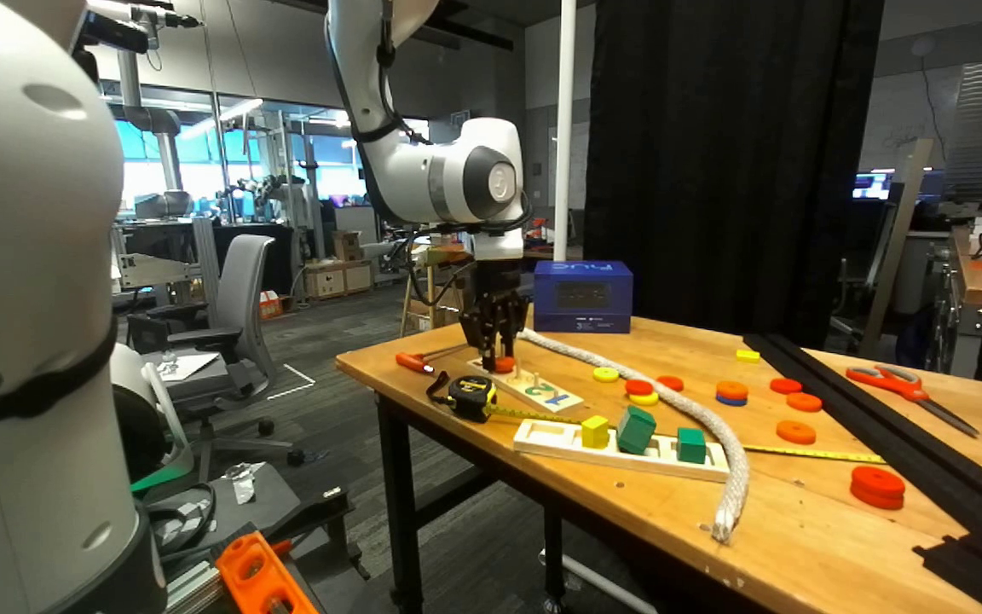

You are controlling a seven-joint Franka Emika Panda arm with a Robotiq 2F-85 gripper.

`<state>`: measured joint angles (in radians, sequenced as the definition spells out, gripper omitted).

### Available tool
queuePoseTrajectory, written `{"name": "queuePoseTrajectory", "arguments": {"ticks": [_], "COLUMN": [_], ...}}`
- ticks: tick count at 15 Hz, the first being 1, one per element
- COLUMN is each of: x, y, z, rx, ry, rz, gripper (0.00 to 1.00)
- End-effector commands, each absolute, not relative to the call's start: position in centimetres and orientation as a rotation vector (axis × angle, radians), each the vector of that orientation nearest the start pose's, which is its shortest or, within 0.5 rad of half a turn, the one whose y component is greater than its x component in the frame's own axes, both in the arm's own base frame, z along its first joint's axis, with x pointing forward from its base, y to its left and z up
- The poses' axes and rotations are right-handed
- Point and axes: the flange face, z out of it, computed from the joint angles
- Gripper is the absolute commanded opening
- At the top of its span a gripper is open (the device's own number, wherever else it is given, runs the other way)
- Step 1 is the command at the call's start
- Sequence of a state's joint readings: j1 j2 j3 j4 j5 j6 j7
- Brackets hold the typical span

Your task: Move the wooden object forward and then remove the orange circle.

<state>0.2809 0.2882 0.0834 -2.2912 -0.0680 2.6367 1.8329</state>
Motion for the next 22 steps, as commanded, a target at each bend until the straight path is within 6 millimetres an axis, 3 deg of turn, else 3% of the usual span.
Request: {"name": "queuePoseTrajectory", "arguments": {"ticks": [1, 12, 18, 22], "x": [50.6, 52.4, 57.3, 61.1], "y": [20.2, 20.6, 18.0, 15.5], "z": [25.4, 31.1, 33.2, 31.8], "rx": [-2.363, -2.44, -2.593, -2.673], "ry": [1.97, 1.807, 1.579, 1.487], "rz": [-0.138, -0.312, -0.365, -0.361], "gripper": [0.2, 0.19, 0.17, 0.17]}}
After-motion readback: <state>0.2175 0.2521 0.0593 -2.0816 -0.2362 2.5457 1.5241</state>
